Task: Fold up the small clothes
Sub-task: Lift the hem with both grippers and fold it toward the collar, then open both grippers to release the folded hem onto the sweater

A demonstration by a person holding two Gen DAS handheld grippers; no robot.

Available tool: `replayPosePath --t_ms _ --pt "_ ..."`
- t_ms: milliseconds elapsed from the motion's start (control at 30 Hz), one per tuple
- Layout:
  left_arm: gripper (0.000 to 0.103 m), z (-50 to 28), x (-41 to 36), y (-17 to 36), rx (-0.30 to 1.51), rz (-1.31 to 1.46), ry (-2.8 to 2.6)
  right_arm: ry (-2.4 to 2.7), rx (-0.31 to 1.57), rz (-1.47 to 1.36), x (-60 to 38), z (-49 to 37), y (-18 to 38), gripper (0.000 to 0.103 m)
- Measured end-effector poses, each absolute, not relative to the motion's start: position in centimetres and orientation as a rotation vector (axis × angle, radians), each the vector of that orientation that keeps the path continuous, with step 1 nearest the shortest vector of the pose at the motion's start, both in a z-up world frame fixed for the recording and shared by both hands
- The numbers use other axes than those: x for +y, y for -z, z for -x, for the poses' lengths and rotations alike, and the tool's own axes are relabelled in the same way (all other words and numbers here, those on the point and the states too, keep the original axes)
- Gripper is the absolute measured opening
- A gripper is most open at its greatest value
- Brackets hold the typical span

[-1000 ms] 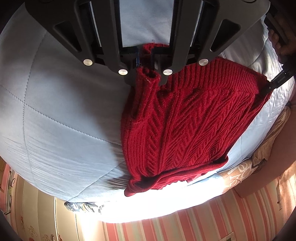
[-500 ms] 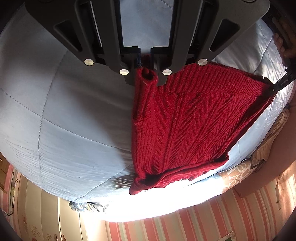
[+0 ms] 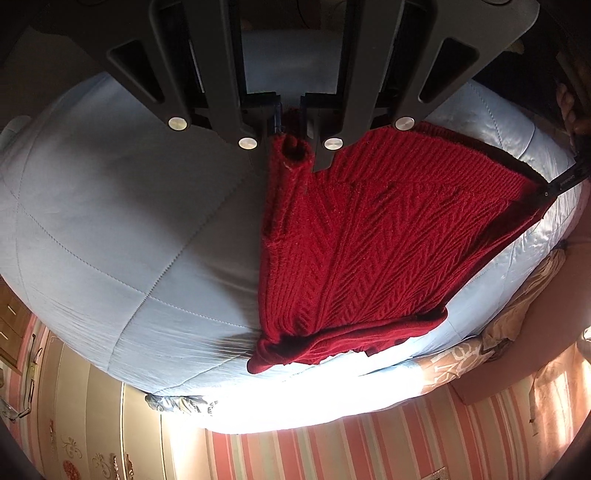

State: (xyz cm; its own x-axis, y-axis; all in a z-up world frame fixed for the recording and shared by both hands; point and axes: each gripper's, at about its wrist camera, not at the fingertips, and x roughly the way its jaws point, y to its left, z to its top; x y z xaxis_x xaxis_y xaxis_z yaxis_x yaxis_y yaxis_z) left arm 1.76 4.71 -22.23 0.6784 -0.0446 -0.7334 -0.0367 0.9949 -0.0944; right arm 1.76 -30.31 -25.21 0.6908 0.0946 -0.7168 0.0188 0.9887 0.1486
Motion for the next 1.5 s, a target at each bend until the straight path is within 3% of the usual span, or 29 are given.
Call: replayPosePath --t_ms 333,600,1033,1500 --pt "0.015 1.9 4.5 18.3 0.725 0.054 -0.010 -0.039 0.728 -0.125 -29.7 1.7 22.2 0.006" --pt "0.015 -1.4 4.0 14.2 0.655 0.053 -0.007 -0.047 0.648 -0.113 -29.7 -1.1 18.6 0.006" --pt "0.015 -14.3 3.7 10.2 0.587 0.056 -0.041 -0.029 0.593 -0.130 -30.8 -14.0 14.3 0.007" --pt "0.015 -31.5 0.9 14.5 0.670 0.044 -0.108 0.033 0.714 -0.141 -31.6 -31.2 18.0 0.007"
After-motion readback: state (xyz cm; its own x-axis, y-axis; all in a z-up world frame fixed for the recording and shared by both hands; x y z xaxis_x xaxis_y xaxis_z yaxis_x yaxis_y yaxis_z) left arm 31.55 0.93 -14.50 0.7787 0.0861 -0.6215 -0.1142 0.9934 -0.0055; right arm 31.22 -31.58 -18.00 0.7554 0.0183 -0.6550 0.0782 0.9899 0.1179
